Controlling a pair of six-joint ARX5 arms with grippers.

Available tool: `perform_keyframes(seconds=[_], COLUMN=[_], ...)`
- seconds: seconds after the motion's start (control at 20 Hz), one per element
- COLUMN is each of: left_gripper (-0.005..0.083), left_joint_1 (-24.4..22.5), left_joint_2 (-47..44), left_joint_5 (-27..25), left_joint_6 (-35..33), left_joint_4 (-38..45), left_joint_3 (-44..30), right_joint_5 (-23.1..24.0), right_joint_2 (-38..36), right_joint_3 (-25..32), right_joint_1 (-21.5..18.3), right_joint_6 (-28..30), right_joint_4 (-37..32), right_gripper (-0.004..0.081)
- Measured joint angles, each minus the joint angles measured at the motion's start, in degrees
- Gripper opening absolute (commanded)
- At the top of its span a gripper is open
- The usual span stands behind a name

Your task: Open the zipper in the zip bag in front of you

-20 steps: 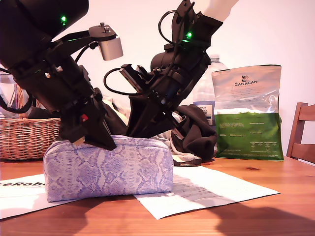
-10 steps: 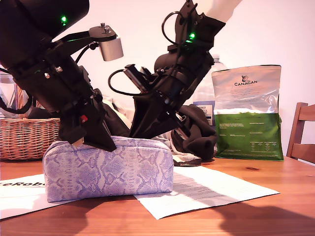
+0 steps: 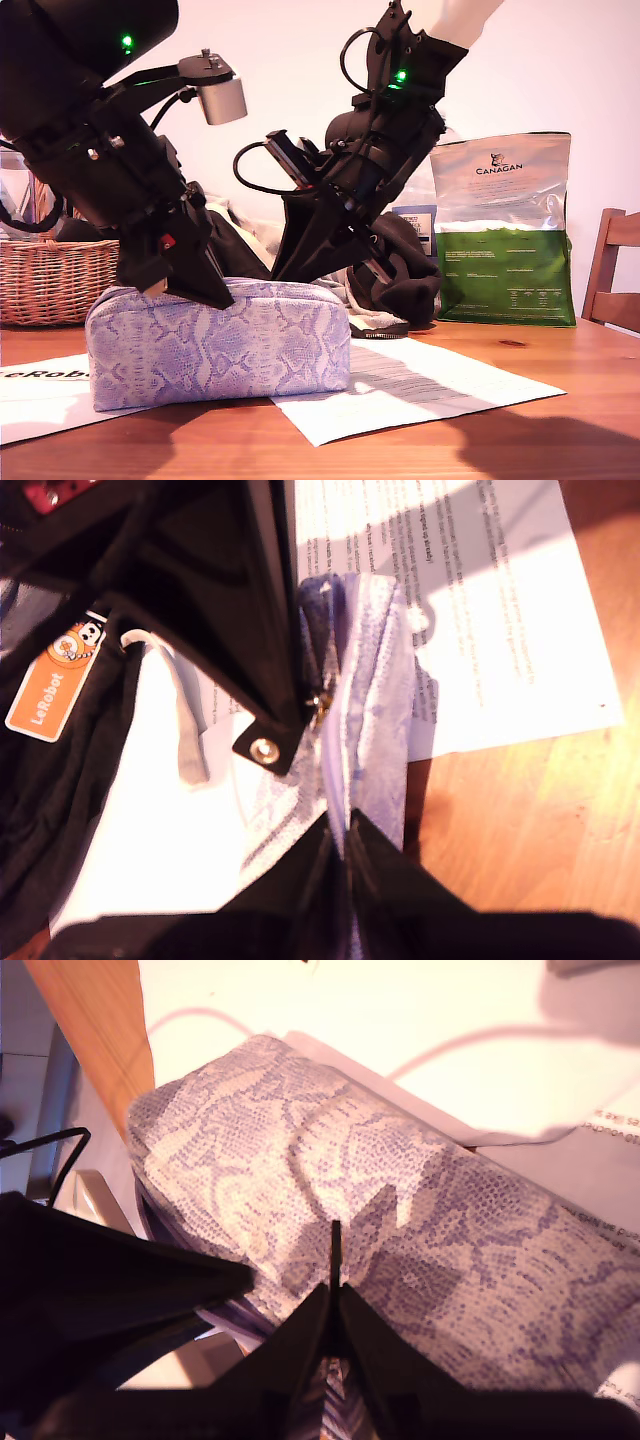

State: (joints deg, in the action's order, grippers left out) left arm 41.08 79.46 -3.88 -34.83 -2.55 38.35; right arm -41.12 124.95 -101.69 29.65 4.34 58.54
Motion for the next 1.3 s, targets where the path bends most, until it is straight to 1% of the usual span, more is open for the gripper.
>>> perform_keyframes(seconds=[0.5,1.3], left_gripper=[-0.0023,-0.0023], left_joint_1=[-3.02,-4.87], left_joint_2=[-0.24,-0.24], left_joint_5=[2.58,4.31], left_joint_6=[0.0,0.09], left_joint_4=[-0.72,-0.74], left_joint_3=[0.11,0.28], right_joint_5=[-0.46,-0.22], right_joint_2=[-0.02,-0.74], right_joint_3=[0.0,0.0], right_joint_1=[-1.9,-4.5], right_joint_6=[0.0,0.2], right_joint_4=[-0.44,1.07], right_gripper=[-0.0013,-0.0013])
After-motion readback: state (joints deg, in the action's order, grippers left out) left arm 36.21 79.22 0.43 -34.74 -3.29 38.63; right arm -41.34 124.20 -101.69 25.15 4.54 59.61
